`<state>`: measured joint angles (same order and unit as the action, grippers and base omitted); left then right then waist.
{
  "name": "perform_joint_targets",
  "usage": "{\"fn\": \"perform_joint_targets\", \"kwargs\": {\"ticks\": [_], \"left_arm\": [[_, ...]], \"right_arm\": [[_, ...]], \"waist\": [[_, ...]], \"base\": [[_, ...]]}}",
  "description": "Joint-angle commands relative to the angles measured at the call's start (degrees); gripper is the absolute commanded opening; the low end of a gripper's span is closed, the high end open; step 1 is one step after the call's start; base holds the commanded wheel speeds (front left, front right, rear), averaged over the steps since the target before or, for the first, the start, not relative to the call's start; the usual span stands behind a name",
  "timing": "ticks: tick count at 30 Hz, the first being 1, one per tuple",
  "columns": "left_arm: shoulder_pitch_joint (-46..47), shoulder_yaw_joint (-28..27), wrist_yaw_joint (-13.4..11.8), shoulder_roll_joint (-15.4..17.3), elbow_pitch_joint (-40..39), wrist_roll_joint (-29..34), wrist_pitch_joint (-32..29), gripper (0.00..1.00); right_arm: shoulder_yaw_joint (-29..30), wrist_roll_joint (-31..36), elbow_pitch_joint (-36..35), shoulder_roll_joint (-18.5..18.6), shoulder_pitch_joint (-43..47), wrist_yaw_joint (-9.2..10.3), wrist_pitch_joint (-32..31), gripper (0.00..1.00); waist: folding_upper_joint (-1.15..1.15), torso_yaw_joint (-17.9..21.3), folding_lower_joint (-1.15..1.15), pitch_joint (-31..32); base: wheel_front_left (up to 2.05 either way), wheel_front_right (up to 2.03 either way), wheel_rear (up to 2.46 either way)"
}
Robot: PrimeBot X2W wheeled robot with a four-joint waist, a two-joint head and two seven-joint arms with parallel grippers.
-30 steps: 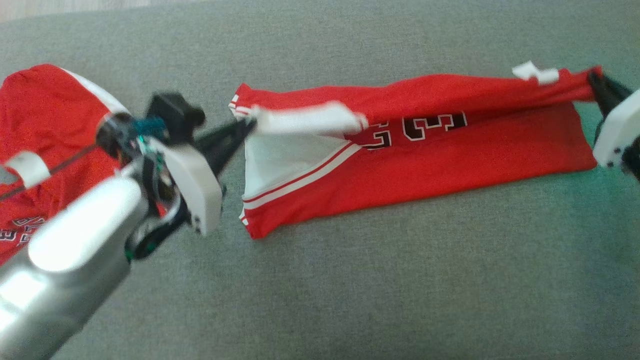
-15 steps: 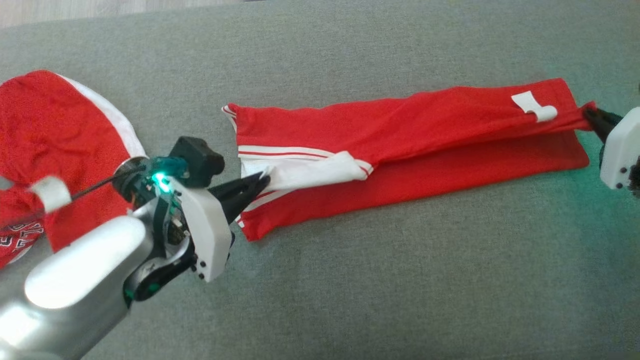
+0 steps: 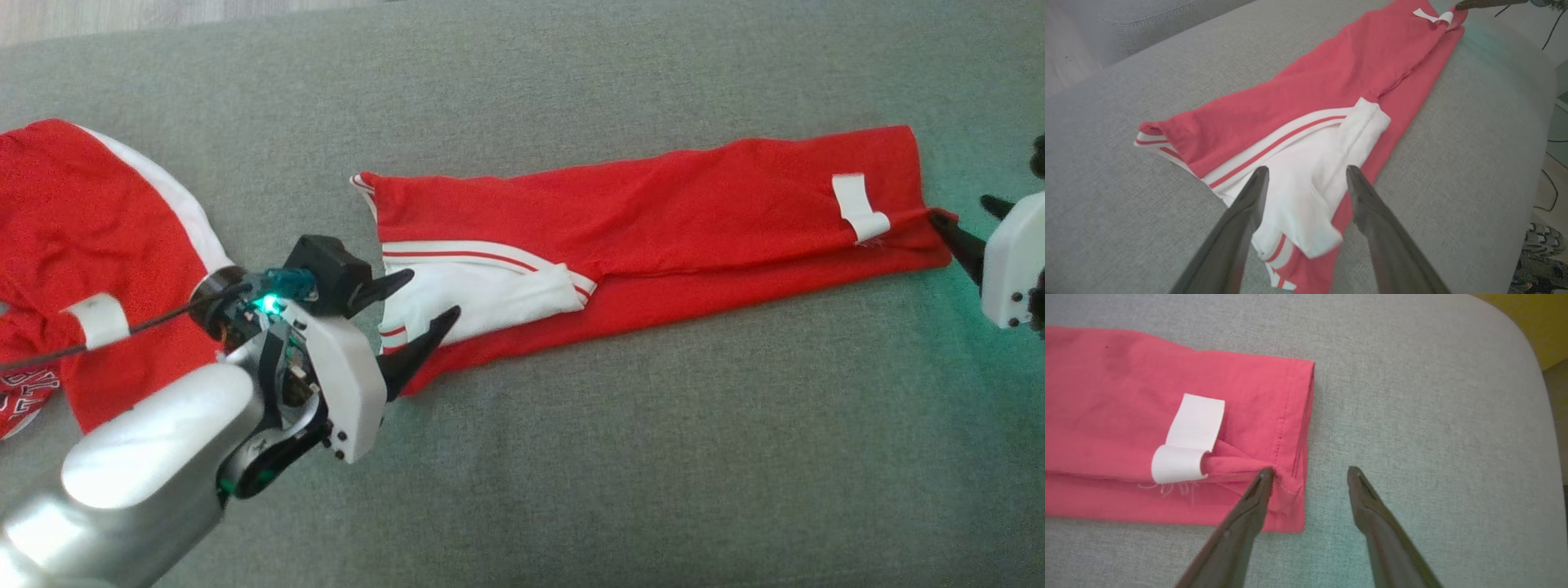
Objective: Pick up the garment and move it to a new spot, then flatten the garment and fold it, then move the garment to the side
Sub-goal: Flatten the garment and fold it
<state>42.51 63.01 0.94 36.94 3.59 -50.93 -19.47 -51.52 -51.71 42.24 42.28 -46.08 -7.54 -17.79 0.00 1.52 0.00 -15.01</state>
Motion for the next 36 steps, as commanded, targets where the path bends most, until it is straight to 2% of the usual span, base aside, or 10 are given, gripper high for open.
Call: {"fn": "perform_joint_targets", "kwargs": {"ticks": [1,7,11,18,21,25,30,36], "left_arm": [[1.13,-3.05,-0.51,1.23,-0.77,0.24,1.11,1.0],[0.57,-7.57,-4.02,-1.0,1.19,-0.64,8.64,1.0],[-0.25,-12.08,-7.0,-3.12,2.72,-1.53,16.37,1.0],[-3.19,-18.8,-11.46,-6.16,5.69,-2.09,30.03,1.0],[-5.5,-21.86,-13.04,-7.53,6.19,-2.28,33.24,1.0],[-9.95,-27.27,-14.49,-9.86,5.03,0.64,34.39,1.0],[-18.62,-36.19,-13.7,-15.14,1.32,11.02,34.45,1.0],[-28.16,-45.22,-8.78,-22.08,0.35,20.16,34.46,1.0]], "right_arm": [[0.48,-0.27,-0.26,1.57,0.89,0.05,1.1,1.0],[2.15,1.01,0.95,0.49,-0.62,0.05,5.86,1.0],[4.5,2.9,2.84,-0.53,-1.83,0.05,10.39,1.0],[10.9,4.18,4.09,-4.7,-2.55,0.05,20.12,1.0],[13.65,4.67,3.28,-6.98,-1.83,0.05,25.0,1.0],[16.78,6.45,1.46,-10.77,0.65,0.05,30.48,1.0],[22.11,11.58,-1.45,-16.69,6.22,0.05,32.62,1.0],[32.38,20.95,-7.99,-25.11,15.25,0.05,32.77,1.0]], "waist": [[0.0,0.06,0.0,0.14],[0.0,0.56,0.0,1.44],[0.0,0.73,0.0,2.75],[0.0,0.93,0.0,5.26],[0.0,1.07,0.0,6.31],[0.0,1.27,0.0,7.46],[0.0,1.42,0.0,8.45],[0.0,1.73,0.0,8.66]], "base": [[0.0,0.0,0.0],[0.0,0.0,0.0],[0.0,0.0,0.0],[0.0,0.0,0.0],[0.0,0.0,0.0],[0.0,0.0,0.0],[0.0,0.0,0.0],[0.0,0.0,0.0]]}}
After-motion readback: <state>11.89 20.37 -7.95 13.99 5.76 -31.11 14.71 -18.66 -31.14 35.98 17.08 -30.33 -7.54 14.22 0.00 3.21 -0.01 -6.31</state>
